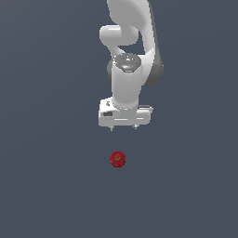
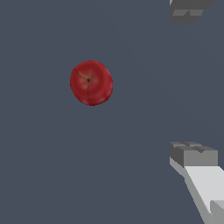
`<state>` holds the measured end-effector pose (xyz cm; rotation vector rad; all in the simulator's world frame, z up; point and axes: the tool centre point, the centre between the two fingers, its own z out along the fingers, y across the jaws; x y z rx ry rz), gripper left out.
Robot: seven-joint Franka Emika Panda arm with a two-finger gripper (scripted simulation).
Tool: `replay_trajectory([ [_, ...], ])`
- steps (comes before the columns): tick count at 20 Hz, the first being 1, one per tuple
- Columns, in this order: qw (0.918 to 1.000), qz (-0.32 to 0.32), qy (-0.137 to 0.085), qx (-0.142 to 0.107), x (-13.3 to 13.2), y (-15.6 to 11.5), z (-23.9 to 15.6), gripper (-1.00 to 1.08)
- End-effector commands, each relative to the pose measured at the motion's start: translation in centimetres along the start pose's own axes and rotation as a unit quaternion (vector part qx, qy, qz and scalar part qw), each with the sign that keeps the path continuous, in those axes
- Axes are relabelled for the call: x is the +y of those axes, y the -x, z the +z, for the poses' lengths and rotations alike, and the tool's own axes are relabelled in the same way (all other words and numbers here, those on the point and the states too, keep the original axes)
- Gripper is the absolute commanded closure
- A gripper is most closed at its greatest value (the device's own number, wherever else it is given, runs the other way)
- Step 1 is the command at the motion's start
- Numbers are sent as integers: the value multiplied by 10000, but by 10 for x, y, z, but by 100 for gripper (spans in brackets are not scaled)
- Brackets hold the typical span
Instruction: Pick up the object and move it to a goal position.
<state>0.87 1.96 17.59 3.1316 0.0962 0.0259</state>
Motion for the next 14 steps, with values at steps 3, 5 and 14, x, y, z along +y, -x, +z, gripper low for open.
replay_trajectory([
  [3, 10000, -28, -4, 20, -3, 0, -2, -92],
  [5, 10000, -38, -2, 13, -2, -1, -1, -92],
  [14, 9992, -392, 9, -7, 3, -20, 13, -92],
])
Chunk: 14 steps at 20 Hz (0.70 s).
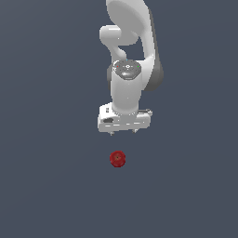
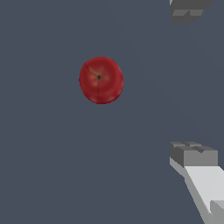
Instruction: Pick up the object and move it to a goal position.
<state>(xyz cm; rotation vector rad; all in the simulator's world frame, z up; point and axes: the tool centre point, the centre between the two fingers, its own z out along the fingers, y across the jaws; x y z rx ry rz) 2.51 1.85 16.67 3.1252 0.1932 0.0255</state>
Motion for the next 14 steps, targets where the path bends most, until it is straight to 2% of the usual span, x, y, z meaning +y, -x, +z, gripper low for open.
replay_trajectory([
  [1, 9999, -148, 2, -12, 3, -8, 7, -92],
  [14, 9932, -1161, -41, -62, 25, -54, 57, -92],
])
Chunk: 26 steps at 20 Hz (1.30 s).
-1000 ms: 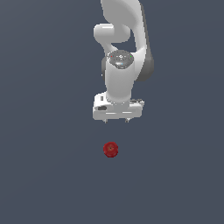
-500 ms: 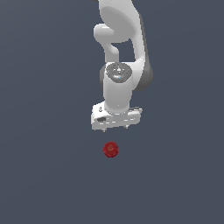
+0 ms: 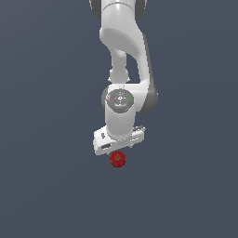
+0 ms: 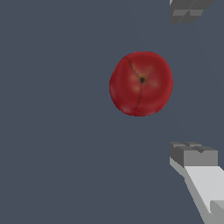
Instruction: Pick up the object and move it to a goal position.
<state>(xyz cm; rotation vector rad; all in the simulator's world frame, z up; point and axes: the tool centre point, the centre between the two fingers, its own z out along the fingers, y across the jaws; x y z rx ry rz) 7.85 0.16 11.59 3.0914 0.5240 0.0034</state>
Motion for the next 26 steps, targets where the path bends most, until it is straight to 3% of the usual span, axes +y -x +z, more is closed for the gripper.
replay_trajectory([
  [1, 9999, -151, -11, -1, 5, -6, 8, -92],
  [14, 9994, -343, -31, -8, 12, -12, 23, -92],
  [26, 9993, -364, -32, -4, 11, -12, 71, -92],
])
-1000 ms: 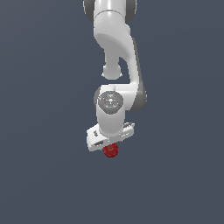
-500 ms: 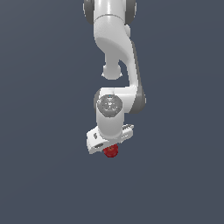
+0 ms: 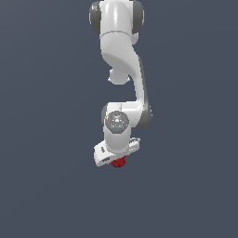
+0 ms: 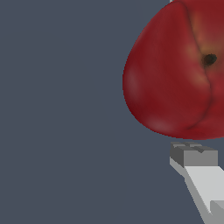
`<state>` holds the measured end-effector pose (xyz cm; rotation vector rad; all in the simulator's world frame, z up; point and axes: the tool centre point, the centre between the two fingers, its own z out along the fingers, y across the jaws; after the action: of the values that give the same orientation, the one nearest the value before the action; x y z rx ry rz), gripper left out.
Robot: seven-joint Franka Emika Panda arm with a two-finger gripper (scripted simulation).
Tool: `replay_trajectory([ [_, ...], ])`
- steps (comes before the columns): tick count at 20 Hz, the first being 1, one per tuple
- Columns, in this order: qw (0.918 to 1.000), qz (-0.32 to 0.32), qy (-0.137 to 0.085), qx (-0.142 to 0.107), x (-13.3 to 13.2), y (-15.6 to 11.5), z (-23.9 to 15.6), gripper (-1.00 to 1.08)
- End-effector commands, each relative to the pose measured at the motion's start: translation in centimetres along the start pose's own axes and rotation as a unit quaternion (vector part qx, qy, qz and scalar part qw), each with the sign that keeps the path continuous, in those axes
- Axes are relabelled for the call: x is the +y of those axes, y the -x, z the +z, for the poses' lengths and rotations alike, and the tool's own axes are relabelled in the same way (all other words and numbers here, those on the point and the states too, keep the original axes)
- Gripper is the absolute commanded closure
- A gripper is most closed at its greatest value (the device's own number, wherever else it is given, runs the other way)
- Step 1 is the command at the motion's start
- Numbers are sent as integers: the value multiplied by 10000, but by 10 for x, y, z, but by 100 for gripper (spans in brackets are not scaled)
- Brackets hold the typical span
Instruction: Pick up the object and move it to a goal position.
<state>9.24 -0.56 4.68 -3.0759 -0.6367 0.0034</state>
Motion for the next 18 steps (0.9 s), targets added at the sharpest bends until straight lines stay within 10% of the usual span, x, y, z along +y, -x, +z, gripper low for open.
replay_trajectory([
  [1, 10000, -2, 4, 10, 0, -1, 2, -92],
  [3, 10000, -2, 4, 10, 1, -2, 1, -92],
  [4, 10000, -2, 4, 10, 1, -2, 1, 108],
  [18, 10000, 2, 2, 3, -2, -2, -3, 108],
])
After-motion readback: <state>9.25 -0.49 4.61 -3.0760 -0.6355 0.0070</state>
